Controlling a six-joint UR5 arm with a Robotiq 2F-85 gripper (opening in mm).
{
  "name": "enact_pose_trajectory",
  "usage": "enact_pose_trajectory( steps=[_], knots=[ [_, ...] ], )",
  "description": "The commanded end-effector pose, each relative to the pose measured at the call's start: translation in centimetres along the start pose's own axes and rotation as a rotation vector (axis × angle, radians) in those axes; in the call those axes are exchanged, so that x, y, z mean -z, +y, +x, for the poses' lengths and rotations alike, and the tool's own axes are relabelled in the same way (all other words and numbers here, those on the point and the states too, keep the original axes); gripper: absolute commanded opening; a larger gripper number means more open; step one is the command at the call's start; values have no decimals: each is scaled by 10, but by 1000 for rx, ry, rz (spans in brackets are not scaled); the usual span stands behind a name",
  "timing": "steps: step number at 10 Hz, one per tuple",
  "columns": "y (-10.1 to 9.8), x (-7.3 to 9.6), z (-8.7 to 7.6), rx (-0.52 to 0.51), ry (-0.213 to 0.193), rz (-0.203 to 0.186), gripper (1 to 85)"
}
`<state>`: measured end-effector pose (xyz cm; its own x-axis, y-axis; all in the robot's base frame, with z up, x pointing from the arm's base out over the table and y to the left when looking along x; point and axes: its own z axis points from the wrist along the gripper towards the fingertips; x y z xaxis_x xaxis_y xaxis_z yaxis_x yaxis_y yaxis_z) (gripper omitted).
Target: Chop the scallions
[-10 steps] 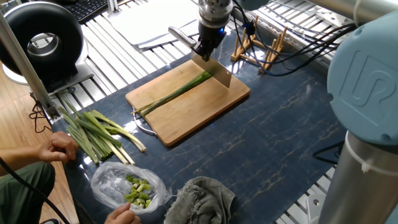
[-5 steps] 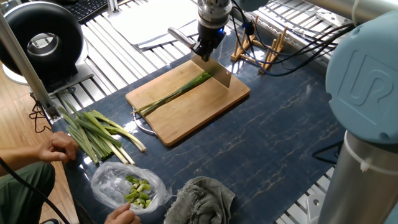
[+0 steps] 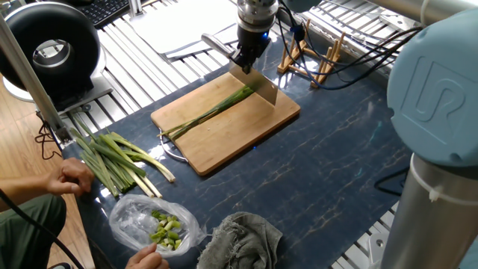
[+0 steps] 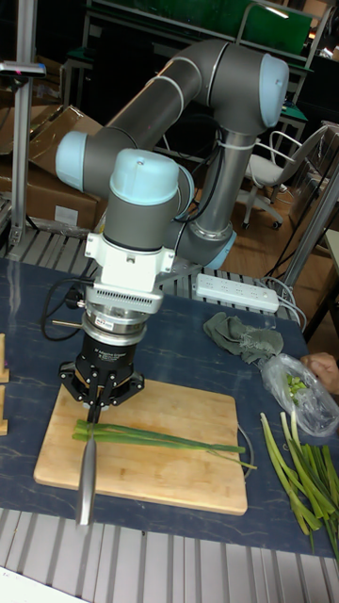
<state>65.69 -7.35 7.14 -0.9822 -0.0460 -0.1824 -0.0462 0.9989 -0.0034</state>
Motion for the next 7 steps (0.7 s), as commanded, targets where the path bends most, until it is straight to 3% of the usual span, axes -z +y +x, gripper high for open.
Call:
enact_pose_trajectory(
  steps=[1,2,5,7],
  knots=[
    [6,8,-11,-16,-2,-11,13],
    [9,10,-14,-26,-5,-14,13],
    [15,-5,-38,-36,-70,-16,13],
    [16,-3,-45,-34,-68,-8,13]
  ],
)
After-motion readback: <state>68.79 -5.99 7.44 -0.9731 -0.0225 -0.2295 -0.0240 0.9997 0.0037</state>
